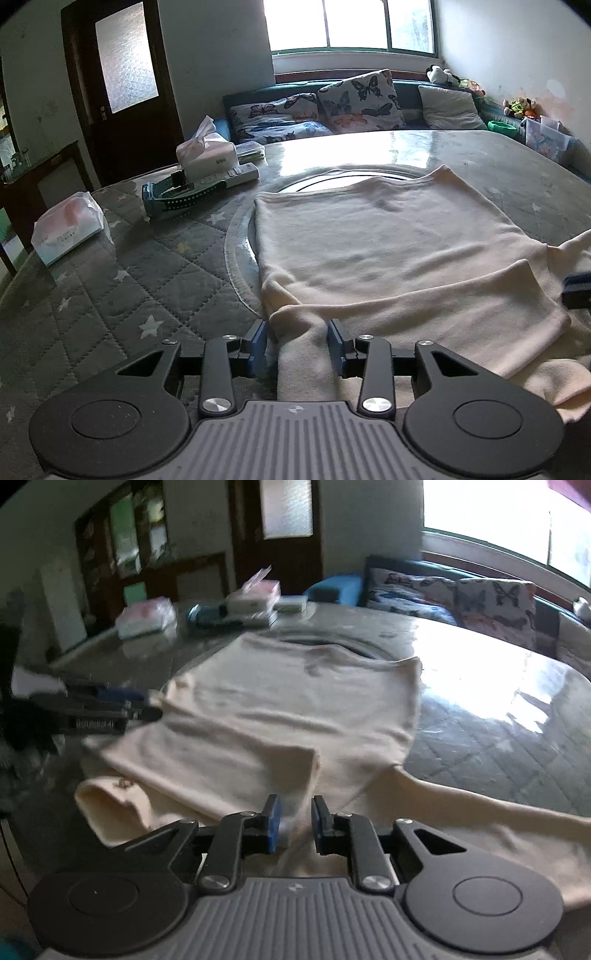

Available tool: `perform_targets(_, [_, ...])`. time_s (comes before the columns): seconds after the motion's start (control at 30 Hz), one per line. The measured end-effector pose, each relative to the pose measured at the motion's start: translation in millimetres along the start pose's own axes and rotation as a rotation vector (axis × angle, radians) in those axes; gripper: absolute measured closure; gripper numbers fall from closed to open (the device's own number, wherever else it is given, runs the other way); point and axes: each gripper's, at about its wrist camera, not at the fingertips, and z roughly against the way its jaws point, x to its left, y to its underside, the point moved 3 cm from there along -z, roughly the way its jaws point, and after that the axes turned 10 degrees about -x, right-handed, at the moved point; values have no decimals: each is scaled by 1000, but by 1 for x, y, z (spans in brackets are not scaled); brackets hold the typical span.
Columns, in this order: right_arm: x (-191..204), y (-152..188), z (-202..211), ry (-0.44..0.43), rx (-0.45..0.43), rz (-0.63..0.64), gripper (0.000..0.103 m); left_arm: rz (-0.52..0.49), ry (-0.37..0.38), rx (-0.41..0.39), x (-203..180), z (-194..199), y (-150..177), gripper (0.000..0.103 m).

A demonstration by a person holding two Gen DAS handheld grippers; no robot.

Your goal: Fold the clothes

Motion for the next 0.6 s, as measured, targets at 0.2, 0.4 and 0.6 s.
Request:
perform_targets(0.2, [-47,2,39,157,-59,-85,84,-25,48,-33,-19,13,-11,58])
perform_targets(0.4, [-104,23,59,373,-43,-186,77,-65,122,-67,-48,23,-20,49])
perform_targets(0.6, [-146,40,72,541,-66,-226,62,-82,145,-70,-65,23,-25,46])
